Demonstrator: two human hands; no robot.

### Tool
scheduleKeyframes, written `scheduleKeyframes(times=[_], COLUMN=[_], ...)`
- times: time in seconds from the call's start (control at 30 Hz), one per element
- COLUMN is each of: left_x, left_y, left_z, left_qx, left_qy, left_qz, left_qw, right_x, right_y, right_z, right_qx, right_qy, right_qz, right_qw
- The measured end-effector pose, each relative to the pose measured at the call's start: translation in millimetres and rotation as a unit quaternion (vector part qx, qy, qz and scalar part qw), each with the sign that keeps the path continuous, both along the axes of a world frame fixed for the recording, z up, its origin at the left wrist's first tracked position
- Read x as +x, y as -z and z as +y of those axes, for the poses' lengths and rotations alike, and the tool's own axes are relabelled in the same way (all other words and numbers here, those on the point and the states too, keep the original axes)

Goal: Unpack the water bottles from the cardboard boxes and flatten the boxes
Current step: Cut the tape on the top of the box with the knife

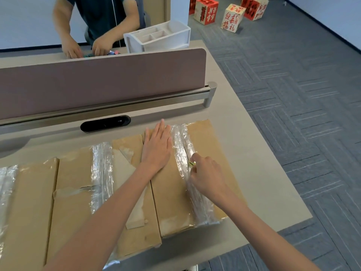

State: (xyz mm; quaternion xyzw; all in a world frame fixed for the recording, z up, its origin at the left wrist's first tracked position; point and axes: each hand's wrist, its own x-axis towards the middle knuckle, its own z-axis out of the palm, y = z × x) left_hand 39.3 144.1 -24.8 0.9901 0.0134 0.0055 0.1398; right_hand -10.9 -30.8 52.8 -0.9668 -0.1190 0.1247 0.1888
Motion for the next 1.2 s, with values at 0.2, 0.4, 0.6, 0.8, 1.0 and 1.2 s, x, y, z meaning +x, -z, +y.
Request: scheduleKeyframes(times=[0.2, 0.4, 0.6, 0.8, 1.0, 1.2], left_x=[-8.5, -39.2, -103.4, -122.0, -121.5, -120.1], left_y=[-8.3, -8.9, -6.4, 2.1, 3.0, 9.0], left_z=[-0.1, -9.0, -22.7, -25.4, -26.4, -24.0], left_qx=[0.035, 0.089, 0.063, 0.055, 0.06, 0.057], left_qy=[0.024, 0.096, 0.143, 0.141, 0.138, 0.136], left_qz=[0.041, 0.047, 0.037, 0.029, 0.029, 0.007], left_qw=[0.998, 0.99, 0.987, 0.988, 0.988, 0.989], right_x=[-41.8, -66.8, -80.5, -88.5, -100.3, -112.8], right_y=[1.9, -1.1, -3.4, 0.6, -0.5, -3.8], right_z=[-18.9, -37.3, -39.9, -40.8, -45.9, -49.3], right_qx=[-0.01, -0.007, -0.006, -0.008, 0.004, -0.044], right_qy=[-0.008, -0.003, -0.004, 0.01, 0.039, 0.021], right_qz=[-0.001, 0.01, -0.01, -0.005, 0.012, 0.023], right_qw=[1.0, 1.0, 1.0, 1.0, 0.999, 0.999])
